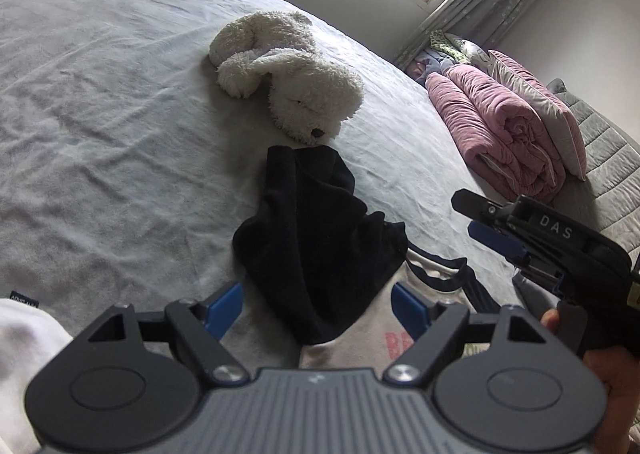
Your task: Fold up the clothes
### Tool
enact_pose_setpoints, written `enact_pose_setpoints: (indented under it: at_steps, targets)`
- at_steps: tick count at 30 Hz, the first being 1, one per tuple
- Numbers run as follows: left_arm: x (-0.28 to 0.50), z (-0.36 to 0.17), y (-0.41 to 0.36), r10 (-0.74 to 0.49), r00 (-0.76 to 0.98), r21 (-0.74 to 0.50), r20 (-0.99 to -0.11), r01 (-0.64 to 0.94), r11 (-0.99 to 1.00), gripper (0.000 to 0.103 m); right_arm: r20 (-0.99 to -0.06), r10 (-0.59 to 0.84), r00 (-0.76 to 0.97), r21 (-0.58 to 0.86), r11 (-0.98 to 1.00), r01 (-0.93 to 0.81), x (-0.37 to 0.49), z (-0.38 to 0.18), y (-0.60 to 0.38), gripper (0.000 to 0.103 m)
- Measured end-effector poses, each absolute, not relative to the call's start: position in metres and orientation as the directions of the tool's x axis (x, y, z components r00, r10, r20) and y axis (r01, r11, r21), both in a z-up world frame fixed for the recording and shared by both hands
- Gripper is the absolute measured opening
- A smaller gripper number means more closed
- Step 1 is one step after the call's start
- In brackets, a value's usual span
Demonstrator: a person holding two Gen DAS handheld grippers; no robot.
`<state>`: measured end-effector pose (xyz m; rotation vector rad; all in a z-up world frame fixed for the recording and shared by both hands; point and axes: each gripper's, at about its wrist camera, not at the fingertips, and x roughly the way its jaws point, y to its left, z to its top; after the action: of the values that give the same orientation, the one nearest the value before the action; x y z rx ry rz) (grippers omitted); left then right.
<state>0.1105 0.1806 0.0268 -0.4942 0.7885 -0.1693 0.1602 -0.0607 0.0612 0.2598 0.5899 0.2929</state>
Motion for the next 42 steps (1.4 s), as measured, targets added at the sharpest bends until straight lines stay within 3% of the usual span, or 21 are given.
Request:
enact_pose_setpoints:
  at_steps: [6, 10, 14, 20, 24, 27, 28, 29, 33, 36, 42]
  targets:
    - [0.126, 0.015, 0.183, -0.247, 0.758, -0.482, -0.604, -0.100, 0.870, 0.083, -0.493, 0.367, 0.789, 0.308, 0.922, -0.236, 0.171, 0.040, -0.049, 0.050]
    - [0.128, 0.010, 0.184, -0.136, 0.804, -0.402, -0.579, -0.136, 0.905, 0.081, -0.449, 0.400, 0.799, 0.342, 0.903, -0.260, 0.183, 0.022, -0.040, 0.050]
    - [0.133, 0.001, 0.190, -0.081, 0.838, -0.401, -0.540, -0.171, 0.900, 0.079, -0.396, 0.461, 0.795, 0.366, 0.873, -0.324, 0.190, -0.001, -0.029, 0.049]
    - [0.151, -0.026, 0.193, -0.143, 0.833, -0.467, -0.535, -0.150, 0.872, 0.072, -0.436, 0.512, 0.740, 0.365, 0.852, -0.375, 0.185, -0.025, -0.034, 0.050]
    - [0.167, -0.037, 0.186, -0.183, 0.824, -0.518, -0.537, -0.150, 0.842, 0.072, -0.403, 0.552, 0.730, 0.489, 0.804, -0.338, 0.191, -0.023, -0.057, 0.049]
    - [0.176, -0.040, 0.176, -0.230, 0.825, -0.566, -0.516, -0.127, 0.814, 0.054, -0.373, 0.581, 0.723, 0.583, 0.753, -0.305, 0.196, -0.022, -0.074, 0.049]
    - [0.178, -0.040, 0.169, -0.234, 0.822, -0.559, -0.519, -0.120, 0.820, 0.043, -0.360, 0.595, 0.718, 0.614, 0.731, -0.298, 0.198, -0.022, -0.080, 0.050]
    - [0.180, -0.038, 0.161, -0.231, 0.819, -0.533, -0.525, -0.104, 0.840, 0.022, -0.350, 0.605, 0.715, 0.634, 0.715, -0.294, 0.199, -0.021, -0.085, 0.050]
    - [0.173, -0.019, 0.131, -0.173, 0.848, -0.394, -0.500, -0.045, 0.918, 0.019, -0.296, 0.648, 0.701, 0.713, 0.639, -0.290, 0.202, -0.015, -0.109, 0.050]
    - [0.165, -0.003, 0.115, -0.208, 0.858, -0.323, -0.469, 0.052, 0.945, 0.019, -0.272, 0.689, 0.672, 0.770, 0.575, -0.278, 0.208, -0.017, -0.123, 0.050]
    - [0.159, 0.006, 0.084, -0.331, 0.802, -0.202, -0.498, 0.264, 0.943, 0.020, -0.260, 0.737, 0.624, 0.803, 0.524, -0.283, 0.211, -0.017, -0.138, 0.050]
